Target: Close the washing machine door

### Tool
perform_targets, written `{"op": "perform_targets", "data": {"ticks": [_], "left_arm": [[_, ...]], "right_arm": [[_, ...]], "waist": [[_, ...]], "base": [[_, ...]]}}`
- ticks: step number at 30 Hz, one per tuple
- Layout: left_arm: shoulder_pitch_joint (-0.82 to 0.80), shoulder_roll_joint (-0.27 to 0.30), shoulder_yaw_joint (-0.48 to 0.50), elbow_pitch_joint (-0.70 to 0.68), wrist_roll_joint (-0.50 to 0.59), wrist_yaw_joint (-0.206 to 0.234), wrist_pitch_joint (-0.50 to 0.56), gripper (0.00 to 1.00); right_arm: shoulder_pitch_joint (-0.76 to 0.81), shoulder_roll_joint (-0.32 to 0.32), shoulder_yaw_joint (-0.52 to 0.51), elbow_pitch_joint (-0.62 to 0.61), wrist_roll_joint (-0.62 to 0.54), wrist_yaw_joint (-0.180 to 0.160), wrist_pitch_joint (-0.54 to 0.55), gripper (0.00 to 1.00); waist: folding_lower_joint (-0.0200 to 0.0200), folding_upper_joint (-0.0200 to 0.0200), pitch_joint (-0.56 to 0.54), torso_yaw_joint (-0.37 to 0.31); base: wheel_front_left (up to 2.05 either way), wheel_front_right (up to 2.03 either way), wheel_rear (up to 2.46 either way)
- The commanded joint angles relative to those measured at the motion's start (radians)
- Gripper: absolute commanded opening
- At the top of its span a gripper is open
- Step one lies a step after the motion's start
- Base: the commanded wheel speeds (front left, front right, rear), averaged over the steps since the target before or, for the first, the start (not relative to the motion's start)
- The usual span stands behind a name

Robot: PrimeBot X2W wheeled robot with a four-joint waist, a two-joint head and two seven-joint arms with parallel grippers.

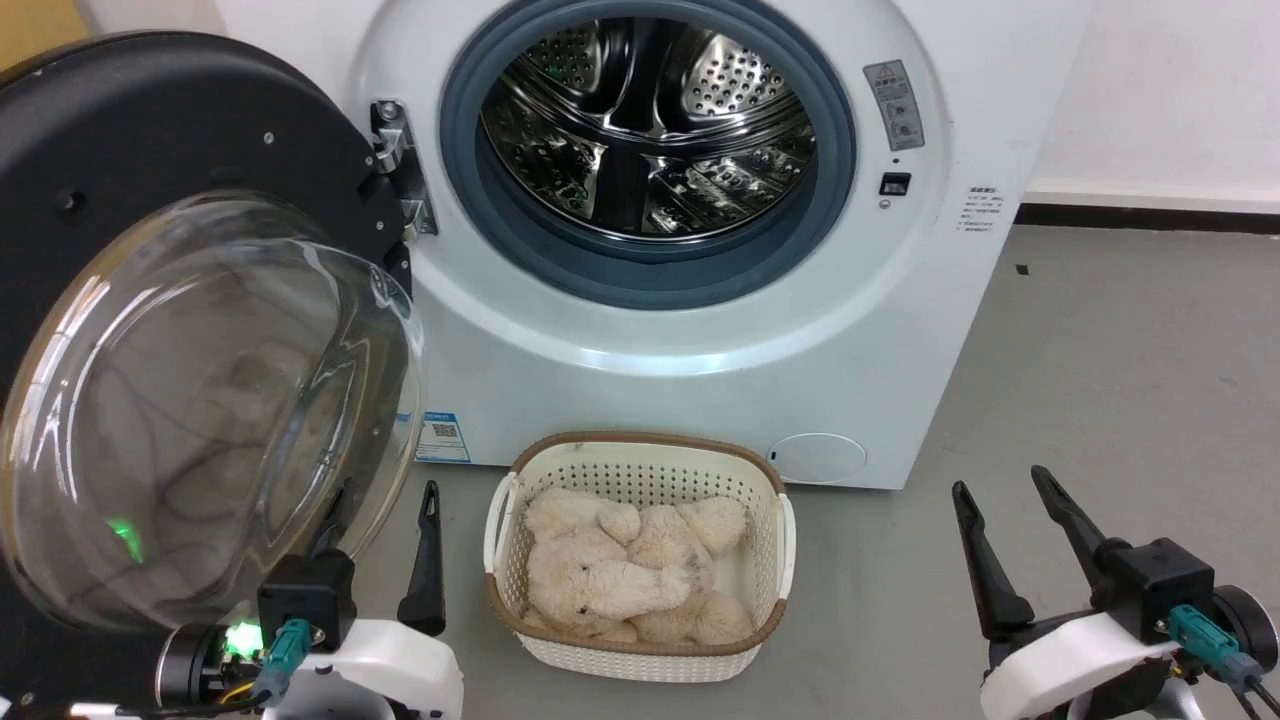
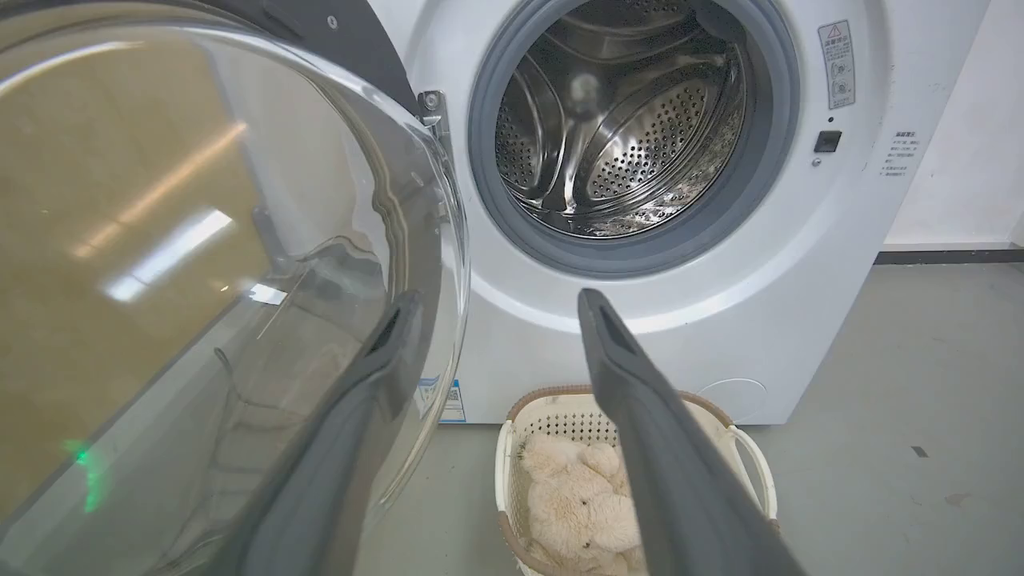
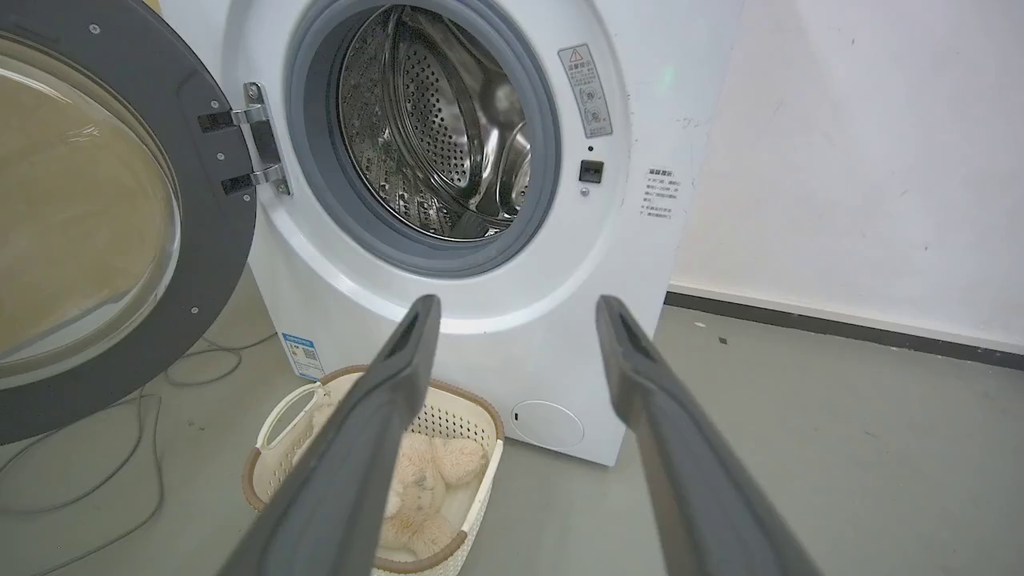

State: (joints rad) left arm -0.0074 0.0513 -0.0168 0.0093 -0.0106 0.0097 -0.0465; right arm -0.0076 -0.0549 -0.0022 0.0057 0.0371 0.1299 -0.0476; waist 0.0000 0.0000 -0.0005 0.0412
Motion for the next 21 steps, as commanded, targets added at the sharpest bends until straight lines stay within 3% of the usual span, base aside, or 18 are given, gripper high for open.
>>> {"op": "perform_targets", "data": {"ticks": [1, 21], "left_arm": [[0.015, 0.0, -0.001, 0.002, -0.004, 0.006, -0.011, 1.0], [0.04, 0.0, 0.0, -0.004, -0.009, 0.019, -0.053, 1.0]], "right_arm": [[0.015, 0.001, 0.0, 0.0, 0.013, 0.0, -0.01, 1.0], [0.032, 0.002, 0.022, 0.005, 0.045, 0.0, -0.052, 1.0]], "waist": [[0.0, 0.0, -0.001, 0.007], [0.0, 0.0, -0.009, 0.119]], "base": [[0.0, 0.0, 0.0], [0.0, 0.0, 0.0]]}}
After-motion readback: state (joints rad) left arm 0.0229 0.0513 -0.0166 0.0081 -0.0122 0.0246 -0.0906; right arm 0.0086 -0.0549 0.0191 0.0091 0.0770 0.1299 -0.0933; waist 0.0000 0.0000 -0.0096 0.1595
